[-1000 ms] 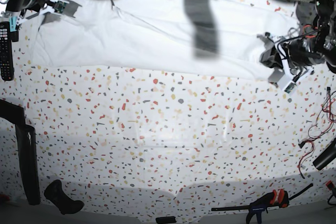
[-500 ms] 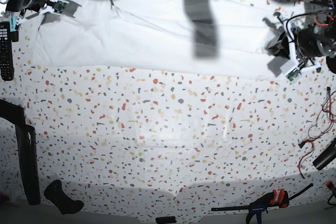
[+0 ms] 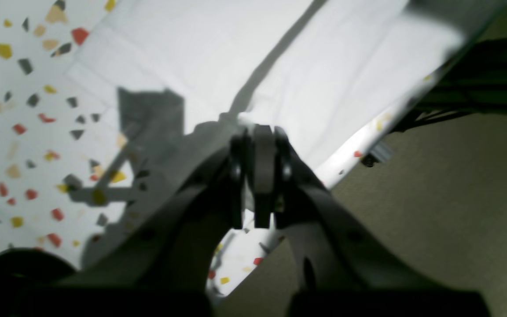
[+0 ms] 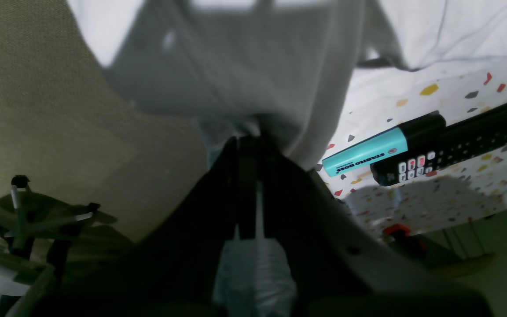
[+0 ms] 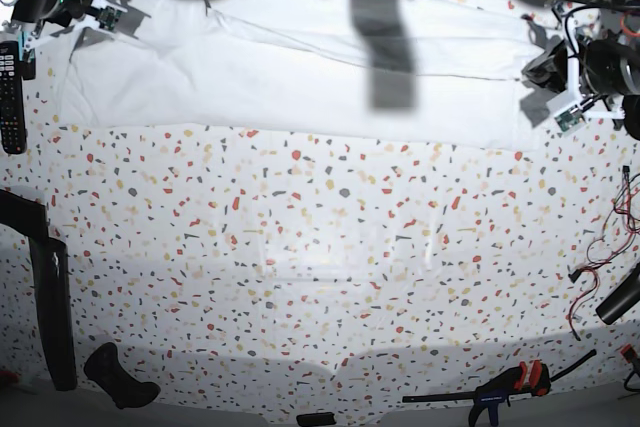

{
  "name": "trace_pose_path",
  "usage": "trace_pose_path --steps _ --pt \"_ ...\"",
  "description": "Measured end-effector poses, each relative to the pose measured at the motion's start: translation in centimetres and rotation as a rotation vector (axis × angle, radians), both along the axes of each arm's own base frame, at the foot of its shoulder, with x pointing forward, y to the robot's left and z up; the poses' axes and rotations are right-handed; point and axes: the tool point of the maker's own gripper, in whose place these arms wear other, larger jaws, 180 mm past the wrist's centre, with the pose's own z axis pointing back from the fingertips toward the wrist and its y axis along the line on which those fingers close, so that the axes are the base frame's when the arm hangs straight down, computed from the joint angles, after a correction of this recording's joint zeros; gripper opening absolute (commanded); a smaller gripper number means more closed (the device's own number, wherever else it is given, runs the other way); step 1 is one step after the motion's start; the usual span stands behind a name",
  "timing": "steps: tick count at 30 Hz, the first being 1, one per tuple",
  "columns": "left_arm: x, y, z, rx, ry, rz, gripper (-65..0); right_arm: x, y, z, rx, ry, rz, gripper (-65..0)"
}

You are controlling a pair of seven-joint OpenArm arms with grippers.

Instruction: Fold the T-shirt properly

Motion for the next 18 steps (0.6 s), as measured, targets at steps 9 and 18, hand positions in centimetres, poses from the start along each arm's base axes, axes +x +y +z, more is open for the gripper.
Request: trace_pose_path --steps 9,18 --pt "-1.1 1.5 -2.0 -0.013 0.072 0.063 -65.0 0.7 -1.3 0.3 -0.067 -0.046 -0.022 -65.0" --pt "-3.1 4.1 -5.5 -0.017 0.199 0.186 -65.0 0.6 -1.4 0.1 -0.062 -0.044 -0.032 -65.0"
